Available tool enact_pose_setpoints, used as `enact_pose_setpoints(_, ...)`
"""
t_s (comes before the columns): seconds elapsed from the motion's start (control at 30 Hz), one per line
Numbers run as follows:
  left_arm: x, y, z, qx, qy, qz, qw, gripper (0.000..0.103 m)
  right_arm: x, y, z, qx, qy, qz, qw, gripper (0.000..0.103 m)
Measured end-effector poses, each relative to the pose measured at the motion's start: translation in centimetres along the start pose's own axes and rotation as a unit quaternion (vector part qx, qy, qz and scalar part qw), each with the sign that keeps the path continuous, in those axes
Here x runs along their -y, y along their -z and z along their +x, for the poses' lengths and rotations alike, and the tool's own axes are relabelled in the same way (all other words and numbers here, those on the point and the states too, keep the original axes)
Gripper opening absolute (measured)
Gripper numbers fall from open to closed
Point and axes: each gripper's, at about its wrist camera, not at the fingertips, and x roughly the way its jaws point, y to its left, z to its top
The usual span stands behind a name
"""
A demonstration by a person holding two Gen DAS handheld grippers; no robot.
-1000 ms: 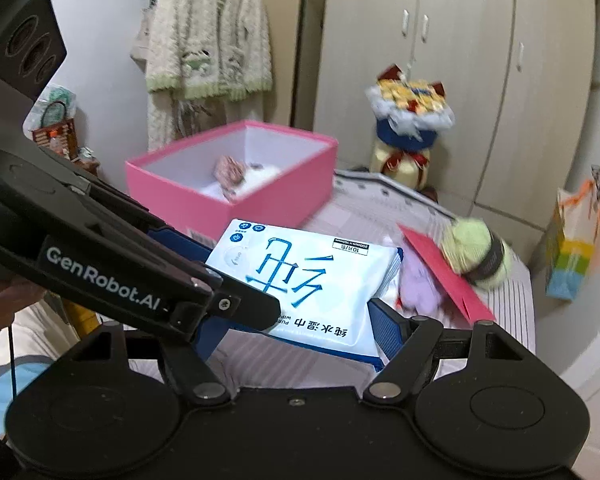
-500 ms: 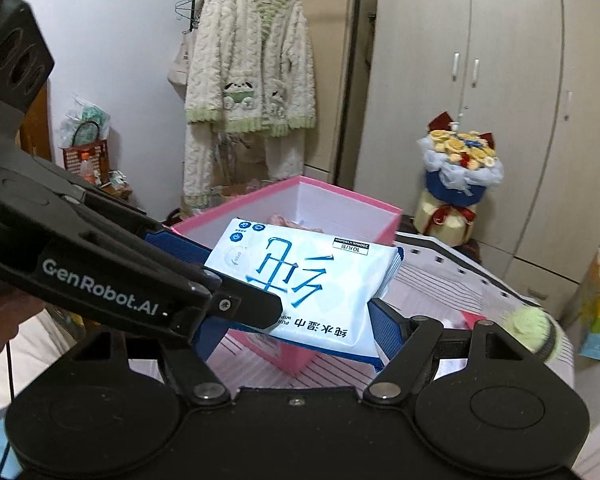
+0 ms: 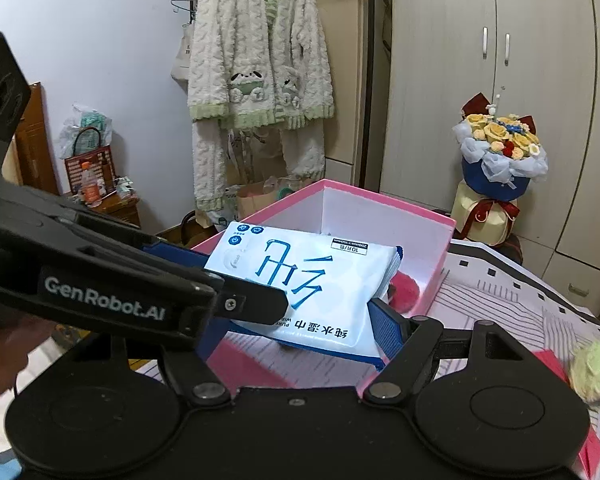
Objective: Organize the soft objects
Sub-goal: 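Carry the wipes pack with the left tool over into the pink box, then open the left tool to release the wipes pack and withdraw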
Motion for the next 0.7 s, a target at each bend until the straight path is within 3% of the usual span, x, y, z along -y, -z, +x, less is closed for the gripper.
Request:
enact_pose_setpoints(0.27, -2.8, -1.5, 4.1, -0.027, -0.016, -0.020, 0.9993, 0.050, 1.3, -0.9, 5.0, -0.029, -0.015, 0.012, 0.999, 0.080)
enact_pose_setpoints(0.47, -4.8, -1.8, 6.5, -0.060, -0.016, -0.045, 0.9970, 0.050, 1.1, -1.9, 7.5, -0.069, -0.018, -0.042, 0.997, 0.079)
enact_pose_setpoints(0.7, -5.6, -1.3, 7.4, -0.051, -0.028, -0.065, 0.9962, 0.052, 1.4, -2.5, 8.8, -0.093, -0.027, -0.079, 0.992, 0.078)
